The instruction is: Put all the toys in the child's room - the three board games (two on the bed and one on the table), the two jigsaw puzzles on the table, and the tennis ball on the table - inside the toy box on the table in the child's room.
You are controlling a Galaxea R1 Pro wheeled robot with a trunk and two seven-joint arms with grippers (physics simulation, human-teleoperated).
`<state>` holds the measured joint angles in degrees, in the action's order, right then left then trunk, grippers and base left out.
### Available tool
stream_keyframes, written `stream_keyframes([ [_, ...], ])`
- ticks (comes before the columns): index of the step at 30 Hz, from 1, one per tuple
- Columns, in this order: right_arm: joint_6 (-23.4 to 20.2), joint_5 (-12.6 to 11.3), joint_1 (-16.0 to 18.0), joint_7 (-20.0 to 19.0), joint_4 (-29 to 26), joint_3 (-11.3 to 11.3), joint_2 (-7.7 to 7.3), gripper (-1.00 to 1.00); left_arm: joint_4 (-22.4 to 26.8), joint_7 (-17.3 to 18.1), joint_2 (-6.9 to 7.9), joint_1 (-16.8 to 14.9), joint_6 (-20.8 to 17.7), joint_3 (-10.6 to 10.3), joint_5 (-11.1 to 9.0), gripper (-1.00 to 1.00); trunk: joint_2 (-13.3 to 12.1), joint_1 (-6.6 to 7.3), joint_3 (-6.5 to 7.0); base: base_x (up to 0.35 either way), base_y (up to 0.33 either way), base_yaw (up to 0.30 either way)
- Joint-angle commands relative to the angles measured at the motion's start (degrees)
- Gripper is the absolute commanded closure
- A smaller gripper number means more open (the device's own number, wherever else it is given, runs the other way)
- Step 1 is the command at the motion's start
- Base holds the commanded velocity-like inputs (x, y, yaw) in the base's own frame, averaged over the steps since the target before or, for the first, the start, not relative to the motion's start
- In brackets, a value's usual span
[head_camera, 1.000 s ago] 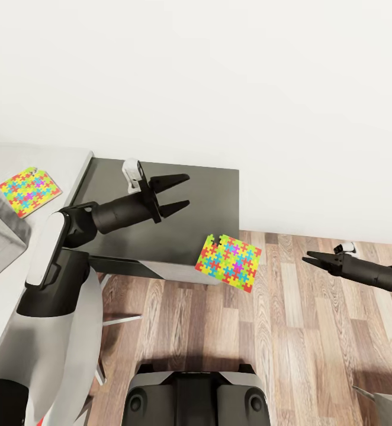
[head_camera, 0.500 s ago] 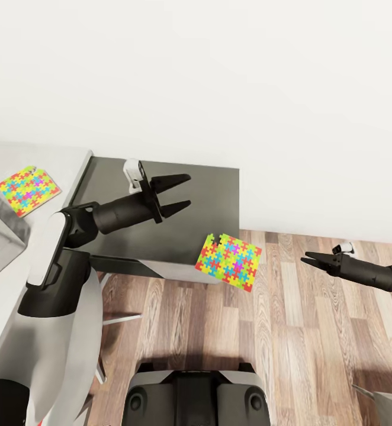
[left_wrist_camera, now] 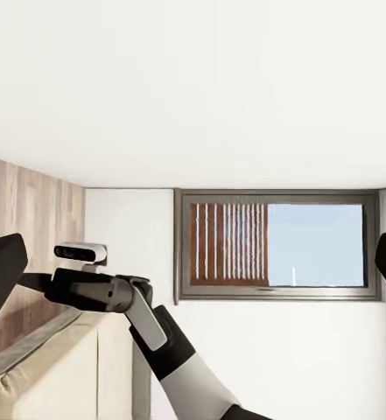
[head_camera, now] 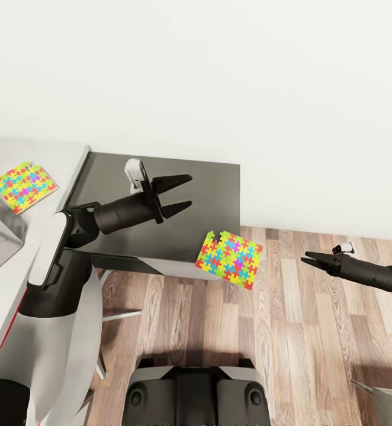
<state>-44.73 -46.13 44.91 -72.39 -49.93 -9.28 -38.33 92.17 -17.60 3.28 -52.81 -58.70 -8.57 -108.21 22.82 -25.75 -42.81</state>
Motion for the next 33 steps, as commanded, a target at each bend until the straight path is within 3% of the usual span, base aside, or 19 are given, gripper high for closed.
stream_keyframes([
  [1, -0.4, -0.4, 0.1, 0.0, 0.0, -0.2, -0.07, -1.0, 0.0, -0.6, 0.03, 0.0, 0.0, 0.0, -0.6, -1.0, 0.1, -0.03, -0.16, 0.0, 0.0, 0.0],
  [33, -2.5, -0.5, 0.1, -0.3, 0.4, -1.7, -0.06, -1.0, 0.0, -0.7, 0.06, -0.1, 0.1, -0.2, -0.6, -1.0, 0.1, -0.03, -3.13, 0.0, 0.0, 0.0],
])
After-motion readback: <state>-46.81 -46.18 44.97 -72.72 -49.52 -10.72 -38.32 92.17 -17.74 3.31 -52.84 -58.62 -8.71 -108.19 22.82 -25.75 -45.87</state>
